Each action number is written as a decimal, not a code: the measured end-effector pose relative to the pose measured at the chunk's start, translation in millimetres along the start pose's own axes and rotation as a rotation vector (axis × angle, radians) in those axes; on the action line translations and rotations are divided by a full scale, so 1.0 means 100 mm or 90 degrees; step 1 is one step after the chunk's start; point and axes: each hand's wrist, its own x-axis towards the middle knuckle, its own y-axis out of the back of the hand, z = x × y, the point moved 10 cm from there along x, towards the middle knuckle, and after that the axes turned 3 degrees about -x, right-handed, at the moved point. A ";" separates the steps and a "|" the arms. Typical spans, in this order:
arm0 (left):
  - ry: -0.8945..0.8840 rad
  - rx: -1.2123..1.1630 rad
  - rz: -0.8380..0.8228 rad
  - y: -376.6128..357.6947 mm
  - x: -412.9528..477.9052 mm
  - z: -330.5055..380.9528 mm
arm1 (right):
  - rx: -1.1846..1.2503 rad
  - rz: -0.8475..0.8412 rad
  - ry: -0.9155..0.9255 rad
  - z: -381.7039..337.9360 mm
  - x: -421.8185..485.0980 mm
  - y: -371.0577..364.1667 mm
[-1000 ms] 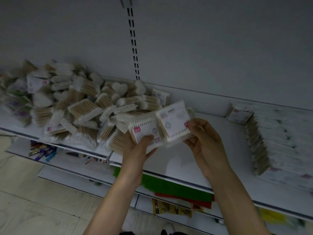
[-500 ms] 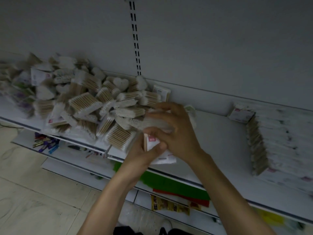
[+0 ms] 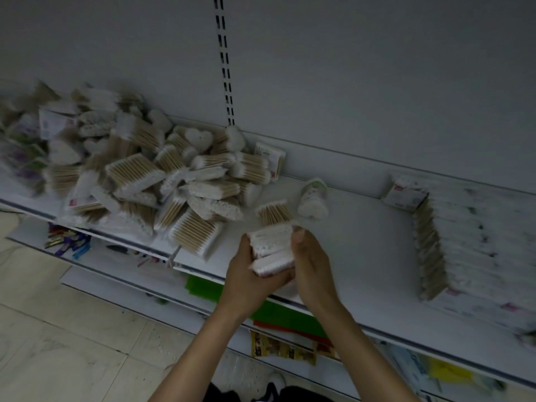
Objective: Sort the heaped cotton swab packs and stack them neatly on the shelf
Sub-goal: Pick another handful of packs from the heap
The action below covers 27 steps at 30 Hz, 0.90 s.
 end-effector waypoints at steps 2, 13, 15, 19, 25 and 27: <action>0.025 -0.069 0.062 0.14 0.00 -0.04 | -0.089 0.077 0.025 -0.05 0.13 0.19; 0.099 -0.538 0.083 0.63 -0.16 0.24 | -0.696 -0.031 0.347 -0.10 0.42 -0.06; 0.140 -0.538 0.055 0.64 -0.20 0.24 | -0.612 -0.016 0.337 -0.26 0.38 -0.04; 0.187 -0.489 0.005 0.63 -0.25 0.25 | -0.270 0.018 0.197 -0.61 0.26 0.07; 0.170 -0.416 -0.106 0.46 -0.26 0.48 | -0.180 -0.138 0.184 -0.92 0.30 -0.28; 0.176 -0.385 -0.124 0.41 -0.26 0.47 | -0.191 -0.141 0.205 -0.99 0.31 -0.46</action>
